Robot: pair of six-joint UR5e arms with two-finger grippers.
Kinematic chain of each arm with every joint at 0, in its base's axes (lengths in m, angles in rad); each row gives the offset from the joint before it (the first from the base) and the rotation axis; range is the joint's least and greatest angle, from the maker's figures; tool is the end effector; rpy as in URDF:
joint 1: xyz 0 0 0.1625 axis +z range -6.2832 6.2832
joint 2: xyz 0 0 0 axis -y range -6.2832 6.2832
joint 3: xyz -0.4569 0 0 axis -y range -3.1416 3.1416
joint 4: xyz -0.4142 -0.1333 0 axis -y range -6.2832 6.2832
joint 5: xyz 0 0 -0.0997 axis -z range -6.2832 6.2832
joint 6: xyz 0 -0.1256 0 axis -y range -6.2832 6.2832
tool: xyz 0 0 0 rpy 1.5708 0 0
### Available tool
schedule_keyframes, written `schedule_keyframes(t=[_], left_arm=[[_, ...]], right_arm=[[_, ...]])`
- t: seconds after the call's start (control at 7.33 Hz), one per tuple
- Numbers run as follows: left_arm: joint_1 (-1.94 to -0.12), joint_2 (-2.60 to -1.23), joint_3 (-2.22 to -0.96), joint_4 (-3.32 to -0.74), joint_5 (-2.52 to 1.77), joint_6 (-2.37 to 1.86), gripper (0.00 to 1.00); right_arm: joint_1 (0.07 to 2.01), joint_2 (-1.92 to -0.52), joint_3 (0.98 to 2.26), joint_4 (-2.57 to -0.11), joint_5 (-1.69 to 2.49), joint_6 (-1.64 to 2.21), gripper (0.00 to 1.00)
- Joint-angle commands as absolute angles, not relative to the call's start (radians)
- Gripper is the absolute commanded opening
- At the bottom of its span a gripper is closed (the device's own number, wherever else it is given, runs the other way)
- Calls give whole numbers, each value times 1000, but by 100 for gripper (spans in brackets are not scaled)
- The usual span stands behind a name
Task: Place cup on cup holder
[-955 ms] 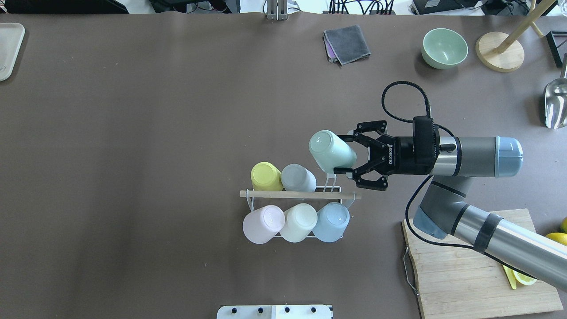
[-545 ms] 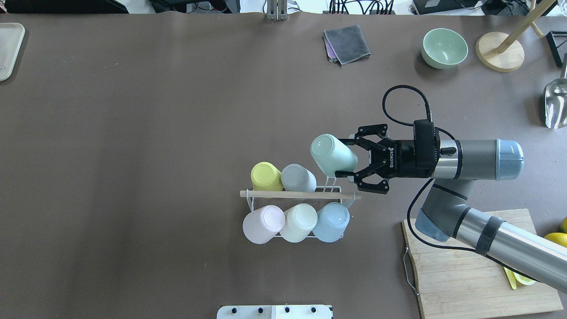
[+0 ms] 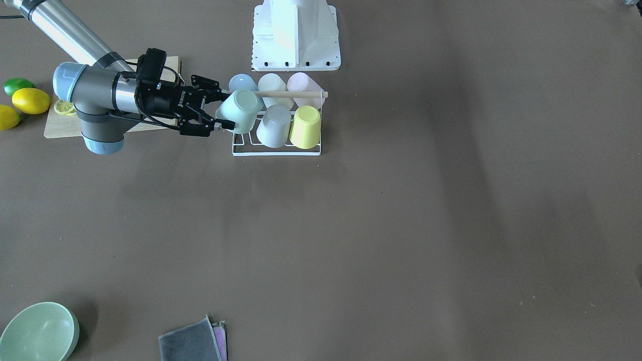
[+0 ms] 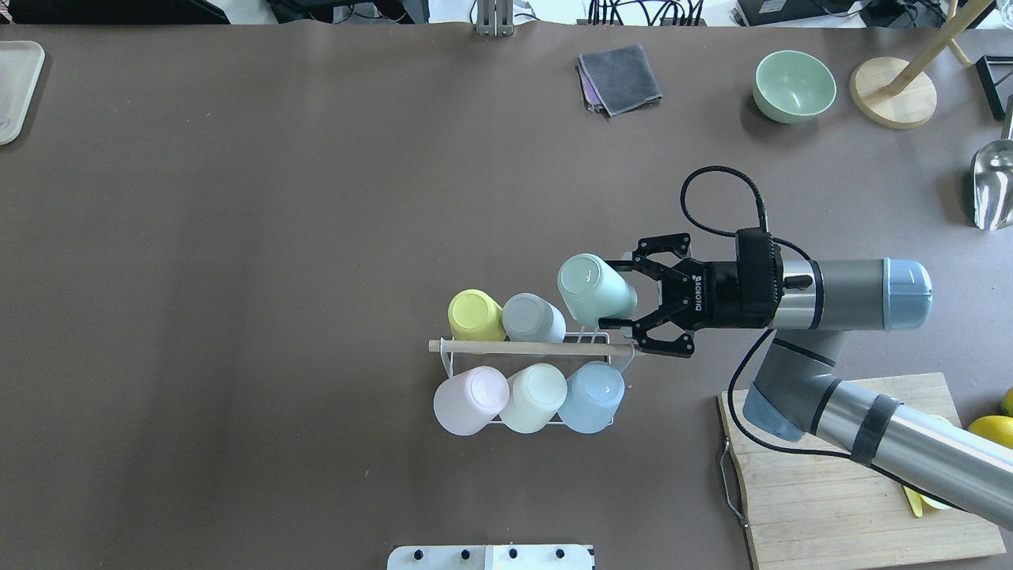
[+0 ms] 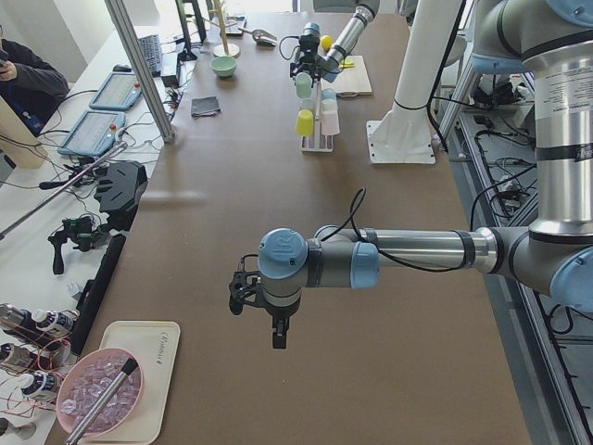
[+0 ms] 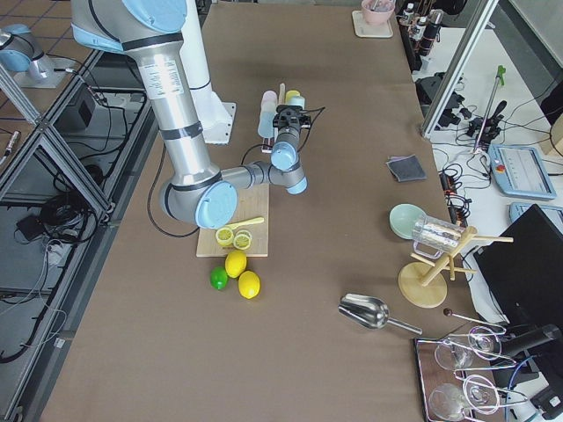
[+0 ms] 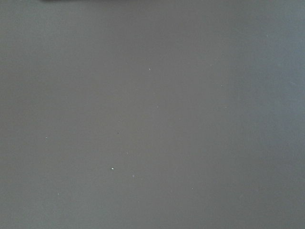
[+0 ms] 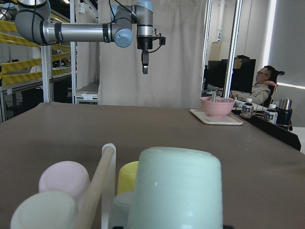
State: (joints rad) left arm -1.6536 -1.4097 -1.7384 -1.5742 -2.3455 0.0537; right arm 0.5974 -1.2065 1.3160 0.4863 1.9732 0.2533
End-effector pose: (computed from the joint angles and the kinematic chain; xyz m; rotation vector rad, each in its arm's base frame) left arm -0.0818 -0.4362 0.6996 0.0622 0.7723 -0.0238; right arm -0.4605 -0.4150 0.3968 1.6801 -1.4767 -0.8399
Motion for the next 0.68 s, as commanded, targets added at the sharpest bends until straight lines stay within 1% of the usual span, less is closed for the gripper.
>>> schedule_keyframes(t=[0.0, 0.14, 0.27, 0.55], left_arm=[[-1652, -1410, -1735, -1578, -2345, 52, 99], [-1654, -1410, -1733, -1588, -2345, 52, 99], [-1652, -1410, -1724, -1604, -2345, 52, 99], [-1652, -1410, -1723, -1612, -2345, 49, 99]], right_arm=[[604, -1207, 1318, 486, 1973, 253, 68], [601, -1209, 1318, 486, 1971, 253, 72], [597, -1229, 1324, 486, 1971, 256, 100], [591, -1233, 1327, 488, 1970, 259, 100]])
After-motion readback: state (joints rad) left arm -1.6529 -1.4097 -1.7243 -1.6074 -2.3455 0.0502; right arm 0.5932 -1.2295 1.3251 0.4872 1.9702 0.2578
